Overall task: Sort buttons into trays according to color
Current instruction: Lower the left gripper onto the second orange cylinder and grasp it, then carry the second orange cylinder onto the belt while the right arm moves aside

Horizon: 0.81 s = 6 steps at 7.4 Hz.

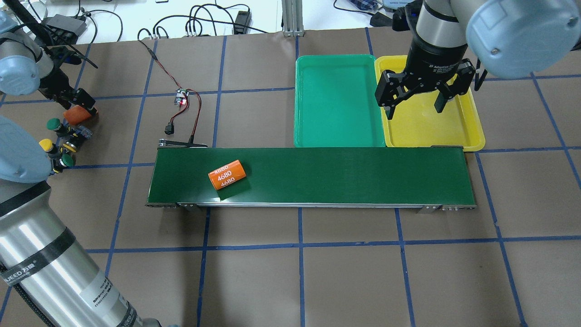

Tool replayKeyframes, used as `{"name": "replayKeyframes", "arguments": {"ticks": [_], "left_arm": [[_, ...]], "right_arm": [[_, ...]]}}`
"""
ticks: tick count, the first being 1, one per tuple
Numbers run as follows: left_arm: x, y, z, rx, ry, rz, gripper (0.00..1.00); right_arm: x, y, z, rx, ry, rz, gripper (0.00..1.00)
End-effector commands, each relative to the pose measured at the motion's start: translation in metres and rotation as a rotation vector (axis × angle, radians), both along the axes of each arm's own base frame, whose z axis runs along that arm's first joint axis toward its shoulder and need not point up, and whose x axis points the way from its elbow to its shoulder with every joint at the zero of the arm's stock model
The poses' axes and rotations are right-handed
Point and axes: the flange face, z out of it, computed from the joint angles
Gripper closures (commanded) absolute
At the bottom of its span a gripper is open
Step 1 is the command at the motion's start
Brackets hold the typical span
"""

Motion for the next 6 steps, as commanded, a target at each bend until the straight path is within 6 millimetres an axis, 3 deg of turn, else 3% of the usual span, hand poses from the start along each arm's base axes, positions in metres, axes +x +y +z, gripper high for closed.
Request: {"name": "replayKeyframes", "arguments": {"ticks": [1, 2, 3, 5, 6], "left_arm": [[0.013, 0.005, -0.013, 0.024, 0.006, -0.008, 0.25], [0.009, 0.007, -0.008, 0.031, 0.004, -0.011, 0.56], [0.007, 0.009, -0.003, 0.033, 0.006, -0.012, 0.96], [-0.001, 0.011, 0.003, 0.056, 0.018, -0.015, 1.00], [-0.011, 0.015, 0.019, 0.090, 0.044, -0.024, 1.00]], "right_arm": [[0.005, -0.011, -0.067, 0.093, 0.000, 0.006, 0.07], [0.004, -0.004, -0.083, 0.124, 0.001, 0.012, 0.06], [0.004, 0.004, -0.101, 0.162, 0.004, 0.014, 0.05], [-0.008, 0.020, -0.149, 0.161, 0.016, 0.005, 0.06], [-0.009, 0.028, -0.160, 0.135, 0.012, 0.021, 0.06]]}}
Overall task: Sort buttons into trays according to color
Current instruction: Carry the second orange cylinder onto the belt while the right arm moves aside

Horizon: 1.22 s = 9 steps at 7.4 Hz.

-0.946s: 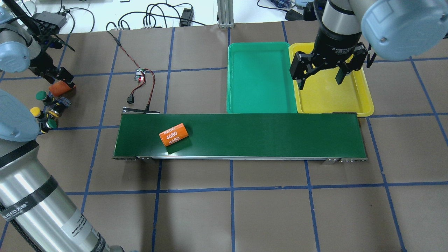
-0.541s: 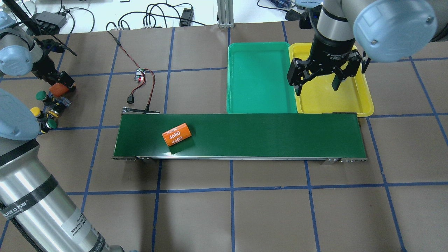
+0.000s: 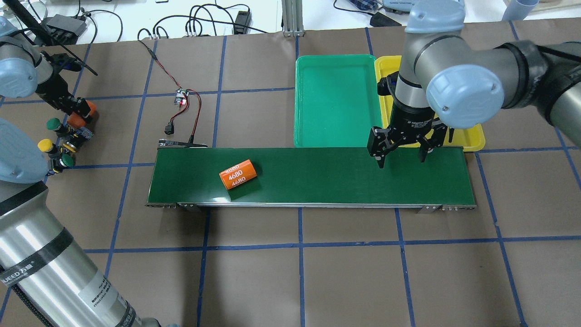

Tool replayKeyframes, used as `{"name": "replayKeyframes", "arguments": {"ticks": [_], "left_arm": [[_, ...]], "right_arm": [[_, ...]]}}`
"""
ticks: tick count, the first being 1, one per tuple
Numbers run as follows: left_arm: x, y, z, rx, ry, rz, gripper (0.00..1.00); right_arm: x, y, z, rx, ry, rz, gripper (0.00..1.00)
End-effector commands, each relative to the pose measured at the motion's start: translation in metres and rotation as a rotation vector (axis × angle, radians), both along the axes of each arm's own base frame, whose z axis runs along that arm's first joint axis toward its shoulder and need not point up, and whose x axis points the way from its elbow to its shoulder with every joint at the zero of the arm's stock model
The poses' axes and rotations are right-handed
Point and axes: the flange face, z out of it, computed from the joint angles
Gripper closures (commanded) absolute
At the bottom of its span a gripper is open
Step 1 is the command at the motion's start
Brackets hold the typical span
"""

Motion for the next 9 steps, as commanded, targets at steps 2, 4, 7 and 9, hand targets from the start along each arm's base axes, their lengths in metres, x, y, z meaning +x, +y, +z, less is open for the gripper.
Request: {"name": "replayKeyframes", "arguments": {"ticks": [2, 4, 7, 9], "left_arm": [[-0.088, 0.001, 0.071, 0.043, 0.030, -0.068, 1.00], [-0.143, 0.033, 0.125, 0.103, 0.074, -0.033, 1.00], [-0.251, 0.106, 0.139, 0.152, 0.061, 0.002, 1.00], [-0.296, 0.148, 0.127, 0.123, 0.030, 0.104, 1.00]], "right_arm": [[-0.011, 0.007, -0.023, -0.083, 0.010, 0.142, 0.06], [-0.055, -0.003, -0.017, -0.081, -0.048, 0.353, 0.06], [-0.164, -0.017, -0.018, -0.096, -0.116, 0.541, 0.03], [-0.237, -0.016, -0.028, -0.103, -0.169, 0.619, 0.00]]}}
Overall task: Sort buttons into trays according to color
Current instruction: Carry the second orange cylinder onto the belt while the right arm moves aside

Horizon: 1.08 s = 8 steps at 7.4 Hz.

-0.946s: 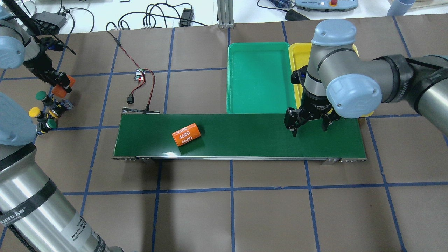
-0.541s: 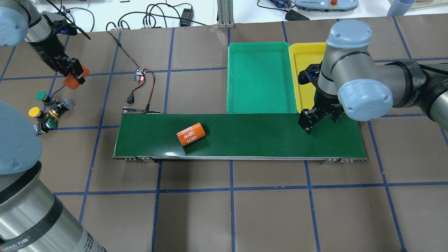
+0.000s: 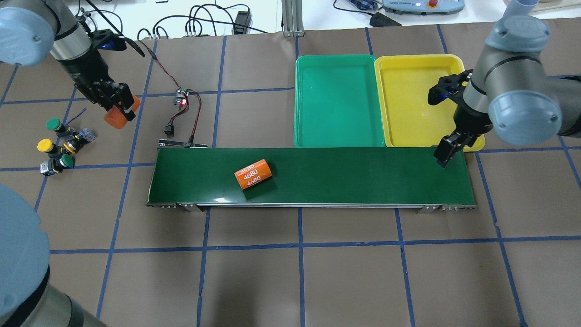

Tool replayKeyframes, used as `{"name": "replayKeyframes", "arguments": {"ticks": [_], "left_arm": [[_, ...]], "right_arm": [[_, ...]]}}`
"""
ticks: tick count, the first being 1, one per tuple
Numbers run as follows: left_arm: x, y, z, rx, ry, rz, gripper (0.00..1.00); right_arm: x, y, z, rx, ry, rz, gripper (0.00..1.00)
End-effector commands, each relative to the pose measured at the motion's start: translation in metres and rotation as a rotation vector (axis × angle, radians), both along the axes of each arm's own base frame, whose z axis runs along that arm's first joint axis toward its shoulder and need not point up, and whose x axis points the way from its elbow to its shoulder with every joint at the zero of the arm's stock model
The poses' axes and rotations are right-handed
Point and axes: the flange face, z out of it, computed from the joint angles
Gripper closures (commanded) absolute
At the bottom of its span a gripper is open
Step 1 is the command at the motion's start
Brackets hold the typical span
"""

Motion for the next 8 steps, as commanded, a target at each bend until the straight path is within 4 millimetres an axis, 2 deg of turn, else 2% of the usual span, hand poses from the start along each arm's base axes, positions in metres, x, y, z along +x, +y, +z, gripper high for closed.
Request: {"name": "replayKeyframes", "arguments": {"ticks": [1, 2, 3, 4, 6, 7, 8], "left_arm": [[-0.049, 0.049, -0.021, -0.002, -0.029, 0.086, 1.00], [-0.078, 0.054, -0.028, -0.079, -0.052, 0.109, 1.00], [-0.094, 0.059, -0.033, -0.108, -0.047, 0.077, 1.00], [-0.102, 0.068, -0.040, -0.093, -0.034, 0.002, 1.00], [-0.104, 0.103, -0.054, -0.064, 0.001, -0.178, 1.00], [-0.105, 0.105, -0.066, -0.091, 0.013, -0.255, 1.00], [-0.105, 0.101, -0.071, -0.129, 0.041, -0.435, 1.00]], "right_arm": [[-0.071, -0.004, -0.025, -0.004, -0.044, 0.142, 0.00], [-0.097, -0.004, -0.042, 0.016, -0.064, 0.142, 0.00], [-0.111, -0.004, -0.046, 0.021, -0.068, 0.173, 0.00], [-0.113, -0.009, -0.038, -0.024, -0.055, 0.249, 0.00], [-0.104, -0.018, -0.018, -0.140, -0.073, 0.351, 0.00], [-0.096, -0.018, -0.006, -0.190, -0.101, 0.450, 0.00], [-0.085, -0.017, 0.007, -0.266, -0.149, 0.508, 0.00]]}}
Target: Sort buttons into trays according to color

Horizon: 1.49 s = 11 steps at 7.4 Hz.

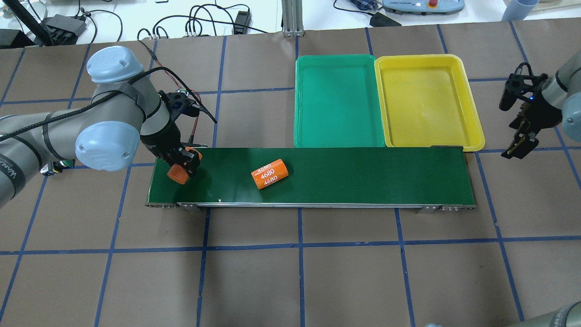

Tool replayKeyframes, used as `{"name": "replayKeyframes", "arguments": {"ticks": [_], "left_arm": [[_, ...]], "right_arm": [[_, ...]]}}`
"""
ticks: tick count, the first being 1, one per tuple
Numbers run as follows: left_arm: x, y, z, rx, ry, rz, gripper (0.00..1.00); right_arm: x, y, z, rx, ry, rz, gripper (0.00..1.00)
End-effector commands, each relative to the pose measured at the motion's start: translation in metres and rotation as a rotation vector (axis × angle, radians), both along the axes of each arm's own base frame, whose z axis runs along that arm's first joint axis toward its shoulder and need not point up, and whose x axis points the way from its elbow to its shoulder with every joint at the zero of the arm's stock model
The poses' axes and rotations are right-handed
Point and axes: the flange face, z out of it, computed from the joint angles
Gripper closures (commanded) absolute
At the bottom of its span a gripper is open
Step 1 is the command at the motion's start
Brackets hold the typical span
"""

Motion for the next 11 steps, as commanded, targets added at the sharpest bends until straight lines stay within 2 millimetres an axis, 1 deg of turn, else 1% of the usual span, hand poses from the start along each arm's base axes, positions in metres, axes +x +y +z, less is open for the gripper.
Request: {"name": "replayKeyframes", "arguments": {"ticks": [1, 2, 3, 4, 5, 6, 7, 8, 9, 10, 11], "left_arm": [[0.000, 0.004, -0.006, -0.041, 0.033, -0.259, 1.00], [-0.001, 0.001, -0.010, -0.041, 0.042, -0.334, 1.00], [-0.006, -0.001, -0.010, -0.064, 0.042, -0.405, 1.00], [-0.024, 0.006, -0.004, -0.083, 0.039, -0.462, 0.68], [-0.033, 0.012, -0.004, -0.088, 0.036, -0.449, 0.12], [-0.033, 0.014, -0.001, -0.098, 0.029, -0.419, 0.00], [-0.030, 0.008, 0.015, -0.131, 0.021, -0.429, 0.00], [-0.014, -0.002, 0.033, -0.165, 0.005, -0.415, 0.00], [0.031, -0.020, 0.045, -0.184, -0.012, -0.313, 0.00], [0.096, -0.044, 0.044, -0.186, -0.027, -0.200, 0.00], [0.147, -0.059, 0.047, -0.198, -0.033, -0.099, 0.00]], "right_arm": [[0.027, 0.008, 0.022, -0.093, -0.070, 0.117, 0.00], [0.063, 0.020, 0.027, -0.093, -0.062, 0.159, 0.00], [0.104, 0.037, 0.031, -0.082, -0.039, 0.224, 0.00], [0.142, 0.057, 0.024, -0.051, -0.013, 0.292, 0.00], [0.174, 0.063, 0.015, -0.030, -0.018, 0.361, 0.00], [0.200, 0.066, 0.009, -0.006, 0.004, 0.424, 0.00], [0.223, 0.069, 0.003, 0.022, 0.049, 0.485, 0.00], [0.236, 0.072, -0.002, 0.046, 0.091, 0.526, 0.00], [0.244, 0.074, -0.003, 0.047, 0.092, 0.543, 0.00], [0.246, 0.075, -0.002, 0.045, 0.091, 0.543, 0.00], [0.247, 0.074, -0.006, 0.047, 0.077, 0.546, 0.00]]}}
